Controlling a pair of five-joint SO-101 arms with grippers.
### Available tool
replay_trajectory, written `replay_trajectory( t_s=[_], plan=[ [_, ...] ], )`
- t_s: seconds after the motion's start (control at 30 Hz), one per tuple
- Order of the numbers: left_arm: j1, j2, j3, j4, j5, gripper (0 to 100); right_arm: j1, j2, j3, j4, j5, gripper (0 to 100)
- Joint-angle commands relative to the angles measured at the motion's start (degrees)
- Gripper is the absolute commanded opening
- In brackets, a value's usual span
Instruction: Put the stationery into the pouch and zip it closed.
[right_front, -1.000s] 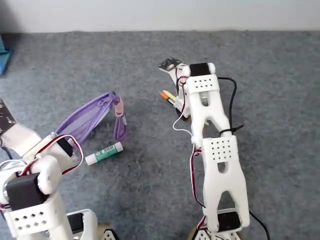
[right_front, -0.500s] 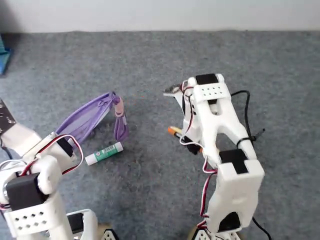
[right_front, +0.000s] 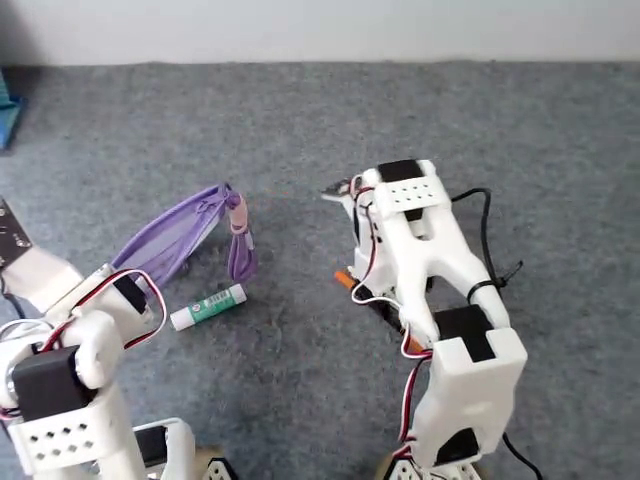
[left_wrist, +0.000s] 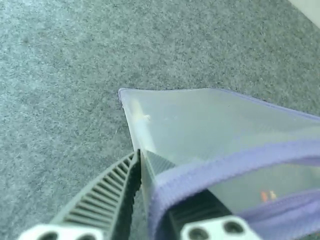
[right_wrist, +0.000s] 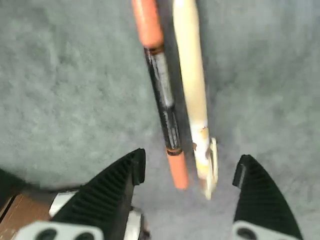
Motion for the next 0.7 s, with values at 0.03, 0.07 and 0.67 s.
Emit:
replay_trajectory(
  t_s=[0.03,0.07,0.67],
  plan=[
    [0.09,1.05,-2.07,0.53,0.44,1,-1.54,-2.42,-3.08,-7.78,-0.79,25.4],
    [0.09,1.05,-2.07,0.53,0.44,1,-1.54,-1.45,-3.08,-9.45,-0.79,24.3],
    [0.00,1.05,-1.98,0.53,0.44,1,-1.45,11.03,-5.45,-9.89,-0.53,0.8]
  ],
)
